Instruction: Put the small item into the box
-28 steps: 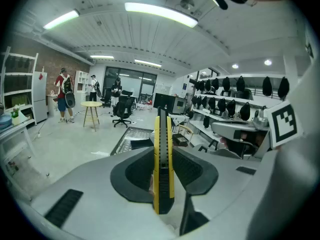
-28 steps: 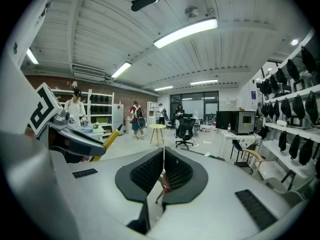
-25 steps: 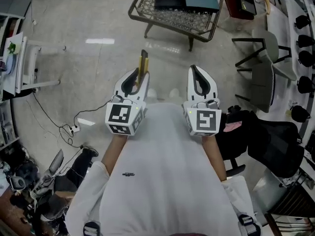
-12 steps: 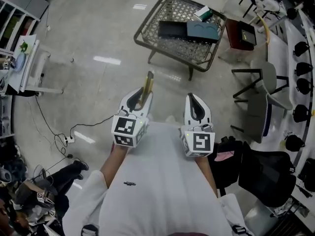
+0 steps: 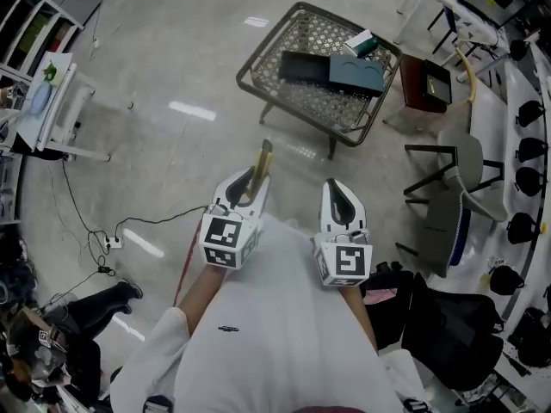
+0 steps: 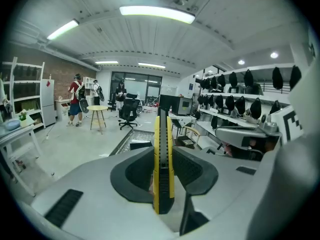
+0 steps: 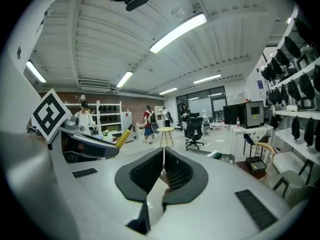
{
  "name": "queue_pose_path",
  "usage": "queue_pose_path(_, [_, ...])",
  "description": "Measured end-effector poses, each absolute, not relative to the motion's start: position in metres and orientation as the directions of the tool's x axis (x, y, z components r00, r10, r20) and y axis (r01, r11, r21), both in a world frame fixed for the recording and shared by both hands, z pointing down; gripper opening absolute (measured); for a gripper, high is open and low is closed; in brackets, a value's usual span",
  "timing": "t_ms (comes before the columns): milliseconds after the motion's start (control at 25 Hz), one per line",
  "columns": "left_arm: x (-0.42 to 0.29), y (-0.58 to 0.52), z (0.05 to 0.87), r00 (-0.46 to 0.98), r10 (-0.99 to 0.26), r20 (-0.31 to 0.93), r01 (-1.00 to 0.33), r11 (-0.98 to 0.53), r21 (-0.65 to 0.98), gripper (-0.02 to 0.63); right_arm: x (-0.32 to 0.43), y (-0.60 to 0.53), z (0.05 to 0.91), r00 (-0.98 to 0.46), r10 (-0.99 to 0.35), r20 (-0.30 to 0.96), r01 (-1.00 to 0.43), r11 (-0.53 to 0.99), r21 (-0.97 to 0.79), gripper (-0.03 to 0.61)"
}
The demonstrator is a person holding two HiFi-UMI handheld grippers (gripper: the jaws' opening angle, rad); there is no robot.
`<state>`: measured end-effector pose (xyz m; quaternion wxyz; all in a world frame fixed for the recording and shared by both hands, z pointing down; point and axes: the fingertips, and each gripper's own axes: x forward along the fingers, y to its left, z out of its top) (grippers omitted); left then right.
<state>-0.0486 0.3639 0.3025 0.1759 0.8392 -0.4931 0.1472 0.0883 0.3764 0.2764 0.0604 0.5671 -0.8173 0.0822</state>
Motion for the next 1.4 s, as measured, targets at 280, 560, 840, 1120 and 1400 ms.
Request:
queue_pose_path(280, [-0.040, 0.332, 0.313, 0.480, -0.760, 0.438, -0.875, -0.452, 0.173, 0.107, 0.090, 0.343, 0.285, -0.351, -0.914, 0.203, -0.936, 0.346, -0.062, 0.005])
queue_pose_path(560, [-0.046, 0.262, 0.317, 0.495, -0.747, 0.444, -0.865, -0.472, 0.170, 0.108, 0.089, 0.276, 0.289, -0.320, -0.923, 0.215, -0.947, 0.314, -0.060, 0.005])
queue_pose_path(840, [-0.053, 0.172, 0.317, 0.540, -0.714, 0.444, -0.838, -0.503, 0.210, 0.108, 0.081, 0.186, 0.283, -0.274, -0.936, 0.221, -0.961, 0.273, -0.038, 0.005])
queue_pose_path(1120, [-0.078, 0.066, 0.315, 0.600, -0.678, 0.425, -0.794, -0.571, 0.209, 0.107, 0.055, 0.083, 0.288, -0.206, -0.949, 0.237, -0.978, 0.208, -0.016, 0.005])
queue_pose_path(1400, [-0.081, -0.014, 0.331, 0.647, -0.635, 0.421, -0.752, -0.624, 0.214, 0.107, 0.048, 0.001, 0.297, -0.153, -0.958, 0.243, -0.987, 0.162, 0.014, 0.005])
